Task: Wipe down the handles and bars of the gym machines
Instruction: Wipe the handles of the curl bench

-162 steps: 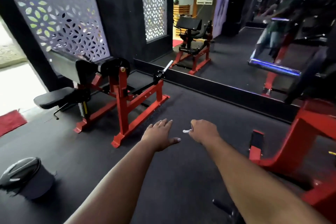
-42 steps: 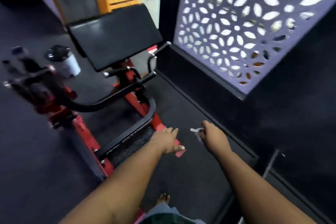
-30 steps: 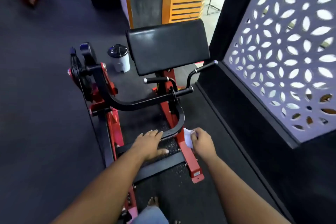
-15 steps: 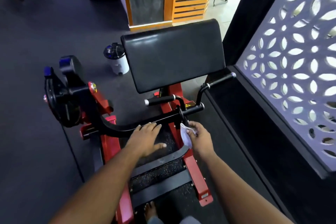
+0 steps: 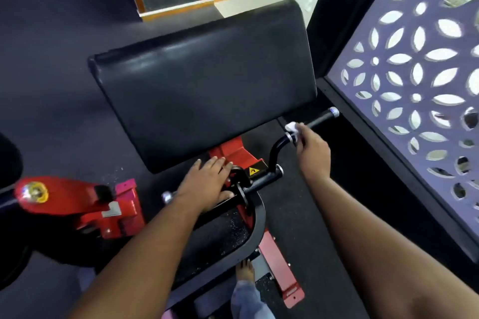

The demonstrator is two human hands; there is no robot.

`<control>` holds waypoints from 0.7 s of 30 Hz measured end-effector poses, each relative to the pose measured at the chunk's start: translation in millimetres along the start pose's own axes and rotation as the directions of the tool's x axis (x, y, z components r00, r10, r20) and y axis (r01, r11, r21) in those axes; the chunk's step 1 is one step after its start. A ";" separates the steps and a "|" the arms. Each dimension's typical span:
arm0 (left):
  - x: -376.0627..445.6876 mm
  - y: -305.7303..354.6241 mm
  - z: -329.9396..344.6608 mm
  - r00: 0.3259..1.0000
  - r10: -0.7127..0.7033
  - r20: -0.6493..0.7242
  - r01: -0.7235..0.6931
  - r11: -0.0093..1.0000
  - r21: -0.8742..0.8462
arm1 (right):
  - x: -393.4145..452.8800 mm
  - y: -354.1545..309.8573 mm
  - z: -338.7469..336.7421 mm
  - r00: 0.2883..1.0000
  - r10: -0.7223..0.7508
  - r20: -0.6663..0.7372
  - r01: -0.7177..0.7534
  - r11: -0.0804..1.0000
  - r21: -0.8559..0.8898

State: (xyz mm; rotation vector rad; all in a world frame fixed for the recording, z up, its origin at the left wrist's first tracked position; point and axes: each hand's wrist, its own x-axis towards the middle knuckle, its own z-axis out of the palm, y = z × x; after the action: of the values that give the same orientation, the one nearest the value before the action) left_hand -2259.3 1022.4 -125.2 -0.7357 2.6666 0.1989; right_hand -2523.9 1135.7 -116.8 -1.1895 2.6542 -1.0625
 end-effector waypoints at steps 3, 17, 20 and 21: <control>15.7 -23.0 21.1 0.997 0.014 0.078 -0.014 1.000 0.004 | 47.1 28.2 14.3 0.999 -0.041 -0.013 0.039 0.988 -0.151; 23.0 -33.0 38.1 0.999 0.022 -0.038 -0.027 0.988 -0.154 | 7.9 36.7 61.3 0.964 -0.201 0.171 0.221 0.969 -0.108; 23.9 -34.6 39.9 0.999 0.016 -0.046 -0.022 0.989 -0.148 | 53.6 51.3 23.1 0.997 -0.007 -0.083 -0.001 0.996 -0.091; 24.6 -33.4 39.5 0.998 0.021 -0.052 -0.028 0.991 -0.130 | 69.5 58.1 11.6 0.991 0.046 -0.128 -0.061 0.991 -0.115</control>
State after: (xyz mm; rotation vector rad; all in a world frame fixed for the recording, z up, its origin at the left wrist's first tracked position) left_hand -2249.3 991.5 -172.4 -0.7576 2.7323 0.3692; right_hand -2606.6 1109.6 -145.3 -1.0970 2.8645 -1.0159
